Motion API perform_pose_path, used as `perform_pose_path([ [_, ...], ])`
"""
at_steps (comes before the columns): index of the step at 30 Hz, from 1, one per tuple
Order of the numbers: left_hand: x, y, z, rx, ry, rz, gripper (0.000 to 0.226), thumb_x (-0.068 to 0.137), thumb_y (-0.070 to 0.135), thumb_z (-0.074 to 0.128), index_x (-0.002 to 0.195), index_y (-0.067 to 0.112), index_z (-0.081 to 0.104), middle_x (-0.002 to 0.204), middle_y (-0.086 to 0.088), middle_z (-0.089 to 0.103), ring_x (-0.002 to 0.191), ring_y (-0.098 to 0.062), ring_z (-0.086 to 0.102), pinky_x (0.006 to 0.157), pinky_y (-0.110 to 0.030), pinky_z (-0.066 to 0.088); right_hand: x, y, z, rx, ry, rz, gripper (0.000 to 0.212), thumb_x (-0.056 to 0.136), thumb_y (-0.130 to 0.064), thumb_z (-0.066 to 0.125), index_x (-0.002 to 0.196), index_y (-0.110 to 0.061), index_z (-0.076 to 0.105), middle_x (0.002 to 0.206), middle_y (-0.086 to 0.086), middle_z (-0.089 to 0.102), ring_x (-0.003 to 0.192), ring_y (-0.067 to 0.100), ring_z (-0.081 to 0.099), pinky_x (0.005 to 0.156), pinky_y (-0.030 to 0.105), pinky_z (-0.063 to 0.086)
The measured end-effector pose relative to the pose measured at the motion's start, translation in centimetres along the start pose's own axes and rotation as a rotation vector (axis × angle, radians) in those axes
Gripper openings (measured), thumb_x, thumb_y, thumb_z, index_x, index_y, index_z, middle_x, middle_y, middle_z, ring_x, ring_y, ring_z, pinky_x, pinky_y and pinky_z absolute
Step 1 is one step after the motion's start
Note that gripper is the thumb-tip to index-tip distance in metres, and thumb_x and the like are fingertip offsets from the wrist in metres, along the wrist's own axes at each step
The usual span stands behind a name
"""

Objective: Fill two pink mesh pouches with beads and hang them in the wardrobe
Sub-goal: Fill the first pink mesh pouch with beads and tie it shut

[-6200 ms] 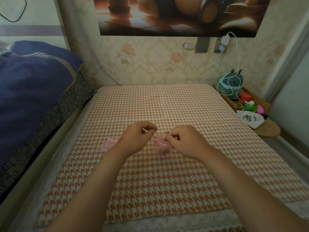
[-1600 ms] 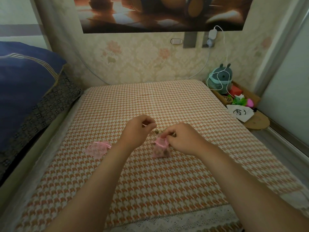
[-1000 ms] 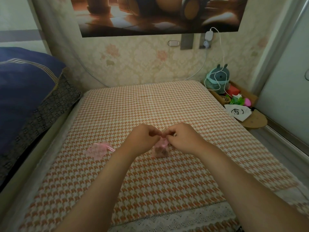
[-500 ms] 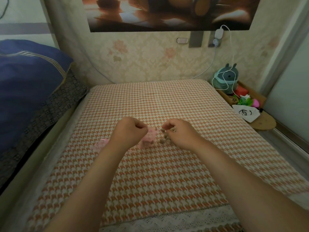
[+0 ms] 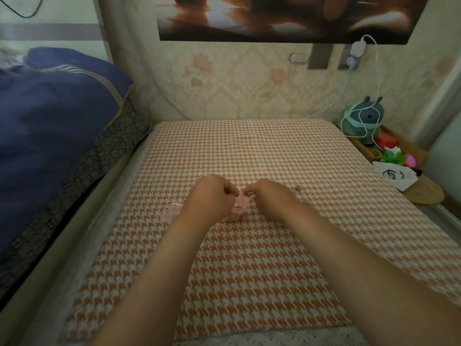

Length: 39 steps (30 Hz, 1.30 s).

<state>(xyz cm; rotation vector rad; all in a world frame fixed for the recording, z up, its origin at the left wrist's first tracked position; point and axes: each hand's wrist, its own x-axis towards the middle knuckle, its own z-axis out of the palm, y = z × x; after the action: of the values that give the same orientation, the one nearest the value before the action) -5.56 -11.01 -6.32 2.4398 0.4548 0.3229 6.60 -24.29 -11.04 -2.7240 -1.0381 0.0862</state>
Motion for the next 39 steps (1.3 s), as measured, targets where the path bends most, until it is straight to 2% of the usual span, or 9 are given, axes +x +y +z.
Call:
perform_pose_path([
  [3,-0.1,-0.1,-0.2,0.018,-0.008,-0.005,0.018,0.086,0.014,0.061,0.089,0.021,0.078,0.095,0.003,0.074,0.074,-0.016,0.069,0.071,-0.037,0.061,0.2,0.2,0.0,0.01,0.055,0.046,0.031,0.098,-0.017,0.056,0.117,-0.035,0.072,0.116,-0.006,0.071,0.099,0.019,0.066,0.076,0.038,0.057],
  [6,-0.1,-0.3,-0.4,-0.013,-0.042,-0.026,0.02,0.086,0.016,0.064,0.101,0.021,0.076,0.102,0.003,0.072,0.09,-0.013,0.067,0.079,-0.032,0.059,0.0,0.6,-0.2,0.024,0.064,0.071,0.017,0.097,-0.029,0.061,0.107,-0.032,0.073,0.107,-0.008,0.071,0.099,0.018,0.066,0.073,0.032,0.049],
  [13,0.4,-1.2,-1.0,-0.081,-0.07,-0.03,0.031,0.086,0.007,0.062,0.112,0.019,0.072,0.116,0.004,0.068,0.081,-0.008,0.061,0.058,-0.015,0.044,-0.9,0.1,-0.4,0.063,0.039,-0.067,0.037,0.092,-0.018,0.061,0.125,-0.035,0.067,0.123,-0.009,0.066,0.107,0.017,0.065,0.079,0.032,0.052],
  [18,0.3,-1.8,-1.2,-0.083,-0.094,-0.024,0.031,0.086,0.01,0.064,0.114,0.022,0.071,0.115,0.009,0.067,0.085,-0.01,0.062,0.059,-0.017,0.044,-0.7,0.0,-0.3,0.048,0.035,-0.056,0.02,0.097,-0.029,0.064,0.113,-0.033,0.076,0.116,-0.01,0.072,0.105,0.015,0.067,0.077,0.028,0.047],
  [21,0.5,-1.8,-0.9,-0.07,-0.104,-0.007,0.032,0.086,0.013,0.066,0.117,0.022,0.07,0.118,0.009,0.067,0.094,-0.009,0.063,0.067,-0.017,0.047,-0.8,0.1,-1.3,0.296,0.151,-0.001,0.02,0.096,-0.03,0.067,0.115,-0.03,0.074,0.108,-0.013,0.071,0.095,0.008,0.066,0.082,0.031,0.054],
  [24,0.7,-1.6,-0.6,-0.064,-0.106,0.009,0.034,0.087,0.014,0.066,0.12,0.02,0.069,0.121,0.007,0.067,0.099,-0.009,0.062,0.079,-0.021,0.047,-1.0,-0.8,-3.0,0.586,0.278,0.001,0.014,0.093,-0.024,0.073,0.106,-0.028,0.074,0.097,-0.016,0.07,0.072,-0.012,0.063,0.069,0.015,0.046],
  [28,0.7,-1.4,-0.4,-0.079,-0.103,0.005,0.034,0.088,0.016,0.064,0.121,0.022,0.068,0.118,0.006,0.068,0.093,-0.01,0.063,0.071,-0.021,0.046,-2.2,-2.8,-4.5,0.58,0.235,-0.095,0.012,0.088,-0.026,0.079,0.101,-0.026,0.078,0.097,-0.012,0.074,0.059,-0.02,0.054,0.062,0.012,0.038],
  [34,0.3,-1.6,-0.4,-0.112,-0.092,0.028,0.028,0.09,0.016,0.063,0.116,0.021,0.071,0.113,0.006,0.07,0.086,-0.007,0.061,0.062,-0.015,0.041,-2.9,-3.7,-4.0,0.275,0.186,-0.161,0.017,0.092,-0.042,0.072,0.107,-0.039,0.077,0.11,-0.018,0.063,0.093,-0.002,0.057,0.076,0.026,0.048],
  [39,0.5,-1.9,-0.3,-0.098,-0.089,0.024,0.034,0.089,0.014,0.064,0.123,0.018,0.068,0.124,0.004,0.067,0.102,-0.008,0.059,0.083,-0.02,0.044,-1.9,-2.2,-4.0,0.376,0.259,-0.064,0.016,0.095,-0.027,0.068,0.109,-0.032,0.075,0.114,-0.015,0.061,0.102,0.005,0.058,0.093,0.032,0.052],
])
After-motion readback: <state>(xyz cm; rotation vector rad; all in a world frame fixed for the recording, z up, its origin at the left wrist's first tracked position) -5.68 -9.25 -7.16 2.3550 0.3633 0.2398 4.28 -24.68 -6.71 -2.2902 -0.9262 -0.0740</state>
